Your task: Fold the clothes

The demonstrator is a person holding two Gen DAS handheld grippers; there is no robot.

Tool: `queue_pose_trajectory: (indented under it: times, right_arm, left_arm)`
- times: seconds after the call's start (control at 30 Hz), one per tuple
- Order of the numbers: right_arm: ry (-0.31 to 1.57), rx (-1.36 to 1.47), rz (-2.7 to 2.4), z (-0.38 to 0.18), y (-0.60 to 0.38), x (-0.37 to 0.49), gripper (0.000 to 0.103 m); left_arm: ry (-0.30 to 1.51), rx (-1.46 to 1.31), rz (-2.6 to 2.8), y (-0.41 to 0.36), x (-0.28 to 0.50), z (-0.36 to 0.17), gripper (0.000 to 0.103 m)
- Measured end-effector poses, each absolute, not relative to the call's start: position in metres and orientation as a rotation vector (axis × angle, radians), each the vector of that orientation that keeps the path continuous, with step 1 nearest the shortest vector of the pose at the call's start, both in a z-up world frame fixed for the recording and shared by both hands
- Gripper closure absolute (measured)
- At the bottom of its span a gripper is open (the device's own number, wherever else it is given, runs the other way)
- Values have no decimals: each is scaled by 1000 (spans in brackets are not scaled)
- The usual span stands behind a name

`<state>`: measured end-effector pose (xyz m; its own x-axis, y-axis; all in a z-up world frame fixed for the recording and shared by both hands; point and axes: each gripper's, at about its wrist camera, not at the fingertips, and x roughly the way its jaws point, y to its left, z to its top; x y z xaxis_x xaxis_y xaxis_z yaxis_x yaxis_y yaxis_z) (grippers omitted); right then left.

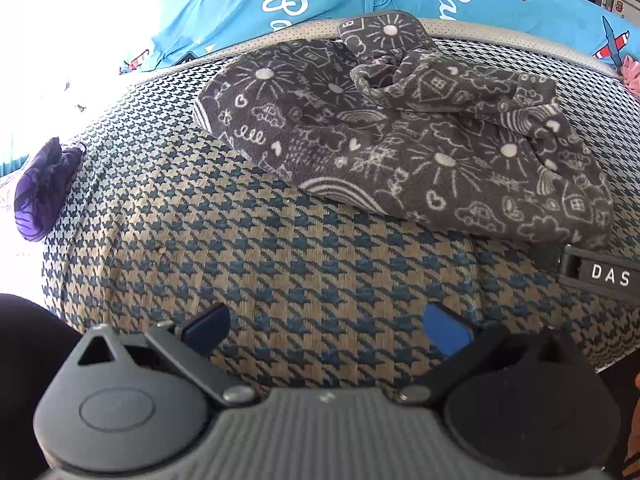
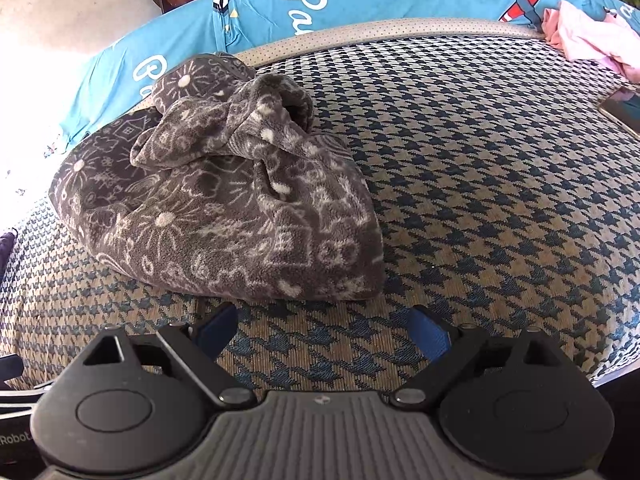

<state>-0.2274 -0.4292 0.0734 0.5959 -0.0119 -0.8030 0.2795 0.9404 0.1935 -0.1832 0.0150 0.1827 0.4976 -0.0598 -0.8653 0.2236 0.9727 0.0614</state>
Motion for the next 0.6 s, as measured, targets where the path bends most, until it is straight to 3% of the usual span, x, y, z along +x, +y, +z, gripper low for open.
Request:
queue_pose_trajectory:
  times: [0.6]
  right_arm:
    - [926,331,-178,68,-431,-229,11]
  left_arm:
    - [1041,198,-205,25,-164,129,0]
